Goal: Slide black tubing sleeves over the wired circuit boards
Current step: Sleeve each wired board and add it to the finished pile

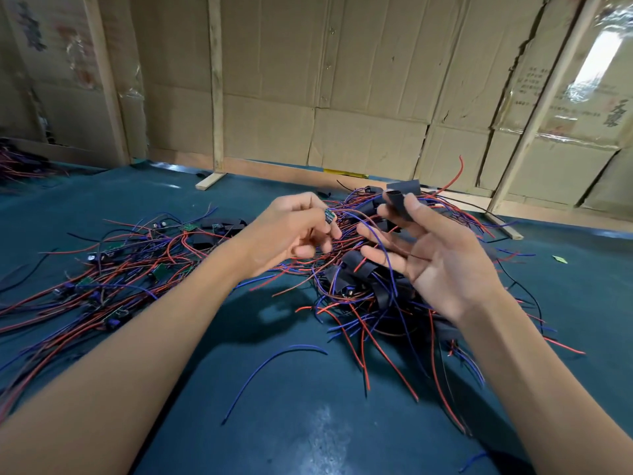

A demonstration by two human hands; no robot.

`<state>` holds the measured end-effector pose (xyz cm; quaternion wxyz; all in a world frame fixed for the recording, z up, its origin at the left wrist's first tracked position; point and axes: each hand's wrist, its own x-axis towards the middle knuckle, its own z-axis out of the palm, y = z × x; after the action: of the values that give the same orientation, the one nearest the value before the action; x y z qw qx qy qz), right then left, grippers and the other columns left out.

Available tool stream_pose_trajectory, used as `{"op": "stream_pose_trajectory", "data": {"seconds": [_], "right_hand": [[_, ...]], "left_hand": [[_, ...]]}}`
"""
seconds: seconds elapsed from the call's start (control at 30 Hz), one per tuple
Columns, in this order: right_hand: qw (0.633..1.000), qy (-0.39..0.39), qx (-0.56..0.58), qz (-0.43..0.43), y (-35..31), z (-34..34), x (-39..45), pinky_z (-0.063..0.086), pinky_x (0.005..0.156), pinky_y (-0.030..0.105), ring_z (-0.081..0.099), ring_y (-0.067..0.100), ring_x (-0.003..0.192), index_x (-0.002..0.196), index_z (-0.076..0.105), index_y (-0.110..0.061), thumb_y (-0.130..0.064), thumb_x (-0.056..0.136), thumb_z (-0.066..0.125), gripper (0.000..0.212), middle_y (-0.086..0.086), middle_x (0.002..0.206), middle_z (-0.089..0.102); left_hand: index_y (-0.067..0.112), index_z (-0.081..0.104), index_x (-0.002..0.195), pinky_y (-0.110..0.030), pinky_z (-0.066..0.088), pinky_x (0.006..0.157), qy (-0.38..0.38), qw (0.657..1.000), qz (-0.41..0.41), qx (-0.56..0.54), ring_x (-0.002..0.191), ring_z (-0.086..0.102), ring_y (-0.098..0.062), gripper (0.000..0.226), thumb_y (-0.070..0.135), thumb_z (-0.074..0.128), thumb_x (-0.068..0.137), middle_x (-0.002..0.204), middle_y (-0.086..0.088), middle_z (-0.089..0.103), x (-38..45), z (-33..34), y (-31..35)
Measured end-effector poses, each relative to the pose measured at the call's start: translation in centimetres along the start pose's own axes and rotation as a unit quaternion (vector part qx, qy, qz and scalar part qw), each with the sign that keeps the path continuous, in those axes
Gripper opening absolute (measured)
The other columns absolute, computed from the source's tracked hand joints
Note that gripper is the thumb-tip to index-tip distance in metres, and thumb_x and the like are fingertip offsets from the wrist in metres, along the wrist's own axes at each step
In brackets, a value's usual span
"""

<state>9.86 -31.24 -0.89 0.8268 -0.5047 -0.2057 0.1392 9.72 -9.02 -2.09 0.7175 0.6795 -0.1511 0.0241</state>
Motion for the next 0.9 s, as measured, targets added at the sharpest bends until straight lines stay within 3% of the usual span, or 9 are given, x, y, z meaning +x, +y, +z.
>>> {"op": "stream_pose_trajectory", "data": {"seconds": [0.07,0.13,0.2,0.27,0.43,0.6,0.73,0.83,0.9], "right_hand": [[1.0,0.001,0.001,0.025,0.0,0.2,-0.1,0.062,0.074,0.037,0.071,0.036,0.108,0.12,0.067,-0.006,-0.026,0.085,0.068,0.04,0.01,0.106,0.073],[0.999,0.009,0.011,0.042,0.1,0.3,-0.1,0.061,0.07,0.031,0.074,0.03,0.099,0.112,0.072,-0.004,-0.023,0.083,0.069,0.036,0.012,0.101,0.075],[0.999,0.023,0.012,0.04,0.1,0.5,0.0,0.061,0.07,0.028,0.076,0.023,0.088,0.096,0.079,-0.005,-0.021,0.081,0.07,0.023,0.012,0.096,0.076],[0.999,0.032,0.021,0.028,0.2,0.5,0.1,0.06,0.072,0.028,0.075,0.021,0.083,0.087,0.081,-0.006,-0.019,0.082,0.069,0.018,0.012,0.094,0.076],[0.998,0.037,0.047,0.014,0.2,0.2,0.2,0.06,0.074,0.029,0.074,0.021,0.08,0.083,0.081,-0.006,-0.017,0.083,0.069,0.017,0.014,0.09,0.075],[0.998,0.039,0.042,0.015,0.5,0.3,0.3,0.06,0.074,0.029,0.075,0.021,0.08,0.082,0.081,-0.006,-0.016,0.082,0.069,0.016,0.014,0.09,0.075],[0.998,0.031,0.042,0.016,0.4,0.5,0.2,0.061,0.074,0.029,0.075,0.023,0.081,0.081,0.081,-0.006,-0.018,0.082,0.069,0.017,0.015,0.089,0.075],[0.999,0.025,0.044,0.021,0.4,0.6,0.1,0.061,0.074,0.03,0.075,0.024,0.082,0.083,0.081,-0.004,-0.018,0.082,0.069,0.018,0.016,0.089,0.075],[0.998,0.026,0.048,0.016,0.3,0.7,0.1,0.061,0.074,0.03,0.075,0.023,0.081,0.082,0.081,-0.005,-0.018,0.082,0.069,0.017,0.016,0.089,0.075]], "left_hand": [[0.012,0.058,0.087,-0.02,0.031,0.043,0.055,0.991,0.043,0.11,0.052,0.049,-0.014,0.011,0.011,0.058,0.076,0.076,-0.005,0.07,0.0,0.1,0.0],[0.023,0.066,0.09,-0.028,0.047,0.058,0.076,0.959,0.104,0.253,0.063,0.059,-0.013,0.013,0.018,0.059,0.081,0.082,0.006,0.073,0.0,-0.1,-0.1],[0.037,0.066,0.095,-0.037,0.051,0.08,0.081,0.881,0.129,0.447,0.083,0.063,-0.013,0.014,0.038,0.056,0.085,0.089,0.018,0.07,-0.3,-0.5,-0.5],[0.04,0.063,0.099,-0.04,0.05,0.081,0.08,0.813,0.145,0.558,0.083,0.055,-0.008,0.021,0.054,0.05,0.09,0.09,0.021,0.062,-0.7,-0.7,-0.7],[0.011,0.069,0.114,-0.026,0.047,0.081,-0.023,0.833,0.247,0.494,0.085,0.056,-0.008,0.019,0.021,0.062,0.099,0.096,0.002,0.064,-0.4,-0.1,-0.8],[0.004,0.066,0.121,-0.016,0.043,0.08,-0.007,0.845,0.271,0.461,0.081,0.06,-0.013,0.032,-0.009,0.054,0.094,0.087,0.007,0.06,-0.5,1.8,-1.1],[0.012,0.066,0.117,-0.031,0.049,0.082,-0.022,0.84,0.254,0.478,0.086,0.057,-0.011,0.02,0.013,0.055,0.1,0.093,0.01,0.063,-0.8,2.0,-0.7],[0.026,0.059,0.098,-0.036,0.045,0.064,-0.001,0.817,0.231,0.528,0.071,0.049,-0.01,0.022,0.04,0.045,0.104,0.075,0.014,0.055,-1.1,1.6,-0.4],[0.03,0.052,0.089,-0.034,0.038,0.058,0.017,0.8,0.214,0.561,0.066,0.042,-0.01,0.023,0.043,0.042,0.105,0.067,0.012,0.051,-1.1,1.0,-0.3]]}}
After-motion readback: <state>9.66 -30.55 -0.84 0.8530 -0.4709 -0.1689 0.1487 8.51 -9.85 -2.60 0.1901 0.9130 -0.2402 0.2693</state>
